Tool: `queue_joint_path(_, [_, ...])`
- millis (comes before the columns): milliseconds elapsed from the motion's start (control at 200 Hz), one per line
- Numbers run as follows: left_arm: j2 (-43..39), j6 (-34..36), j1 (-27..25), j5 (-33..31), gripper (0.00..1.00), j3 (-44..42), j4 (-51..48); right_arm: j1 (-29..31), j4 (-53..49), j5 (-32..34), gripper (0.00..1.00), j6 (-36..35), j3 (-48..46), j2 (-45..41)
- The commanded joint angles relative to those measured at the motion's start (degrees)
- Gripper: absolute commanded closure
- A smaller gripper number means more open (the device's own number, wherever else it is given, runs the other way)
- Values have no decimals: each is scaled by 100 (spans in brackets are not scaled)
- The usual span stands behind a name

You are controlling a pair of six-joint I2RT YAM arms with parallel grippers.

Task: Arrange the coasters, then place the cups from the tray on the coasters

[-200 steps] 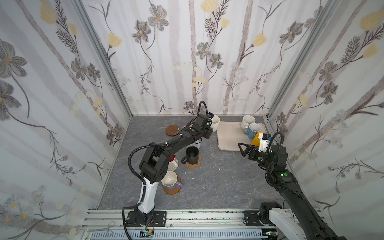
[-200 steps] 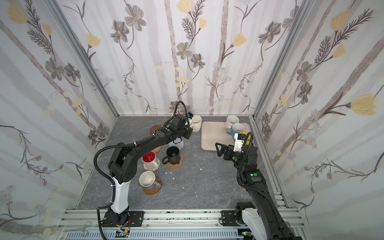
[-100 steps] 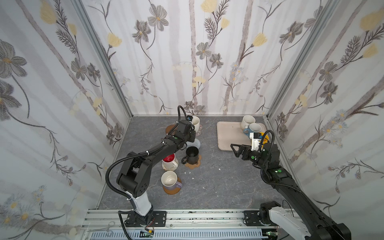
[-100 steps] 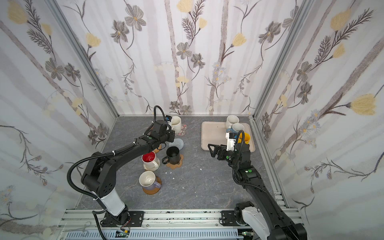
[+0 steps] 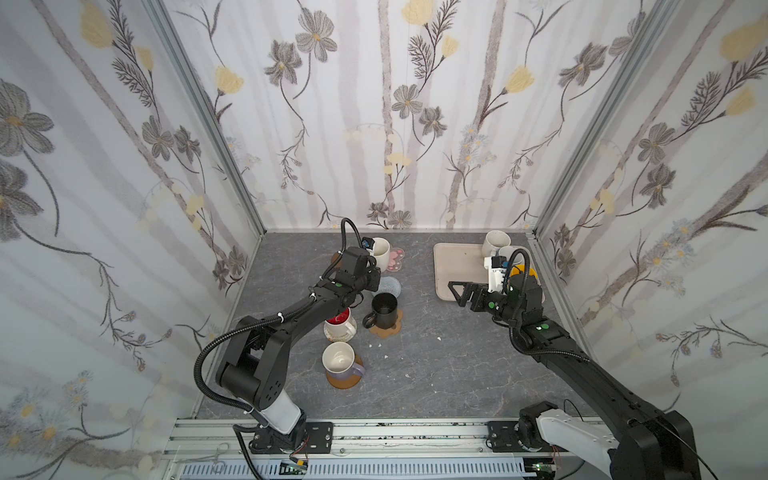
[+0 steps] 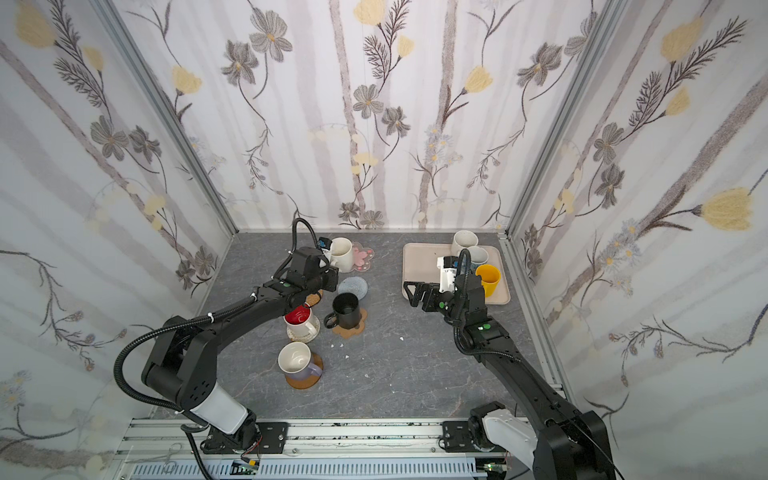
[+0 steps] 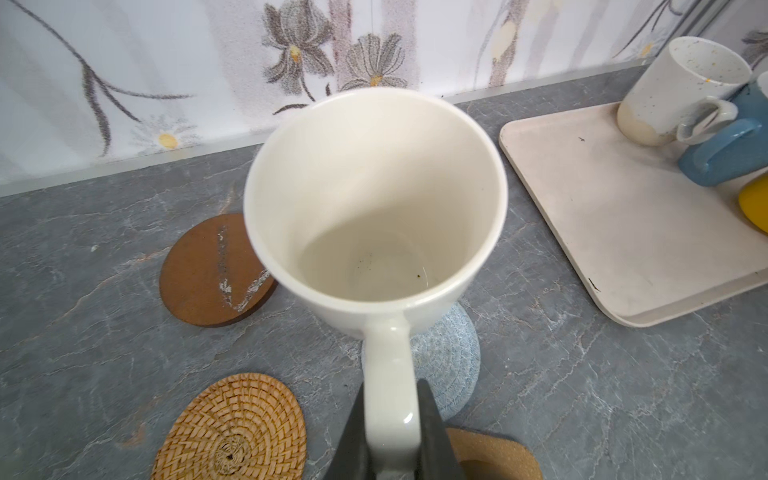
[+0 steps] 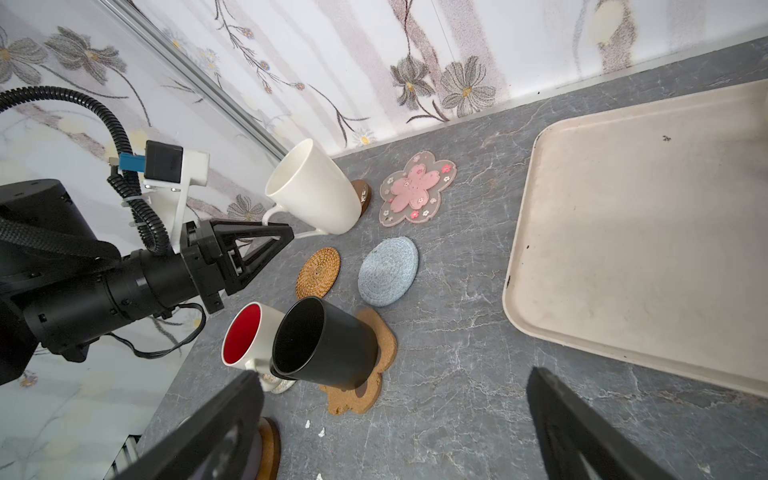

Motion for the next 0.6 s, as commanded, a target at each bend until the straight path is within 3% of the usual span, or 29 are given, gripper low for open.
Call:
queue_joint_path(0, [-35, 211, 11, 237, 100, -138, 518, 28, 392, 34, 0, 33, 82, 99])
queue_joint_path(170, [9, 360, 20, 249, 100, -541, 1022, 30, 486, -28, 0, 22, 26, 197])
queue_joint_path(270, [28, 365, 47, 560, 100, -728, 1315, 30, 527, -55, 0, 3, -63, 210])
queue_joint_path(600, [457, 401, 169, 1213, 100, -648, 1587, 10, 558, 59, 0, -146, -270, 190])
